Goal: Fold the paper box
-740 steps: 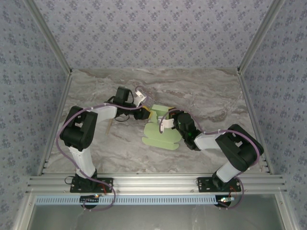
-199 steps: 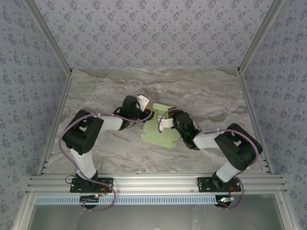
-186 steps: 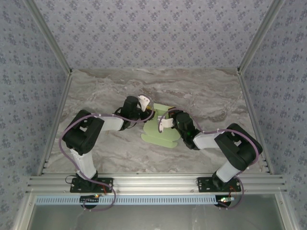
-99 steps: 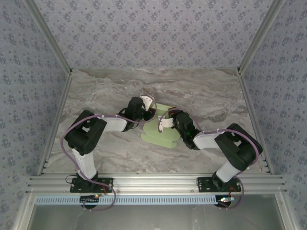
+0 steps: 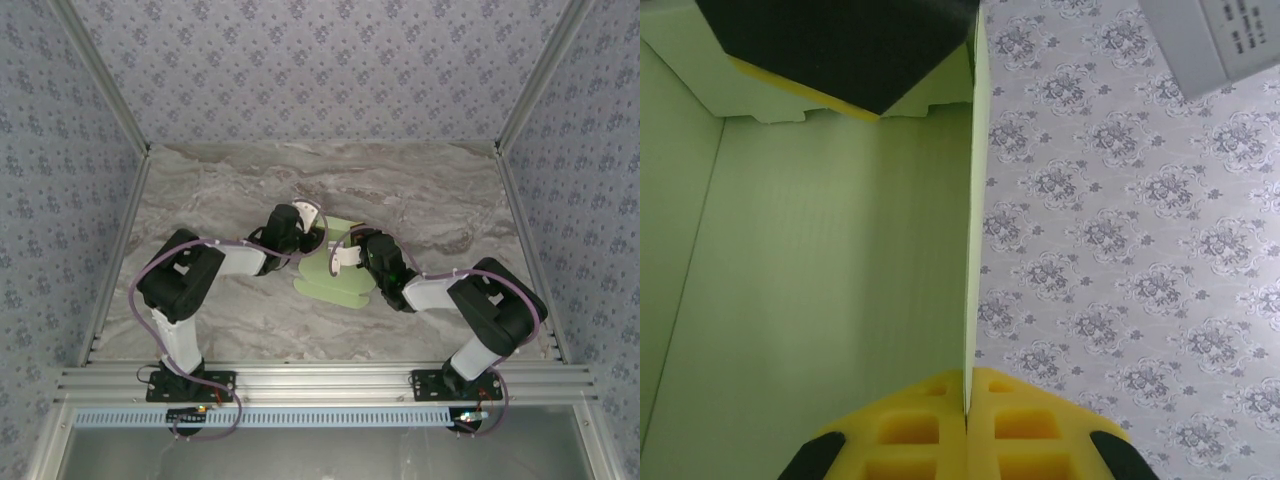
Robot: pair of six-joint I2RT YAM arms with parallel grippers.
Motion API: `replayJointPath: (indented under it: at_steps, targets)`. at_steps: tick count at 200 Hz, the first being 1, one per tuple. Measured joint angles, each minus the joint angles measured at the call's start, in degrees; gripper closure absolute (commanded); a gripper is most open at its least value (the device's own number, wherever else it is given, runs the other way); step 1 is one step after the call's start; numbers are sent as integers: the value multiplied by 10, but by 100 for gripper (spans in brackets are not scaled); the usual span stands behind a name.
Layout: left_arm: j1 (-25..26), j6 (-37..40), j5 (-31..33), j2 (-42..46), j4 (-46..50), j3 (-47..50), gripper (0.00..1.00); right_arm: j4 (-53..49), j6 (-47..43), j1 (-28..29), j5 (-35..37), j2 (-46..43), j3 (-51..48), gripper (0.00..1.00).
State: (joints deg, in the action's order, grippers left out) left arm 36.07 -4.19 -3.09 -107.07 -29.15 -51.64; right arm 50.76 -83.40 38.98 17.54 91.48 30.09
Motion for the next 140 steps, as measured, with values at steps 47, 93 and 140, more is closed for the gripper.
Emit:
replayJointPath:
  at_steps: [47, 93, 140]
  targets:
    - [0, -3, 2, 0, -7, 8, 63, -3, 1, 0, -4, -1, 1, 100]
    - [5, -20, 20, 0, -9, 8, 66, -7, 4, 1, -4, -1, 1, 100]
    - [27, -40, 91, -1, -1, 6, 67, -22, 13, 5, -3, -10, 1, 100]
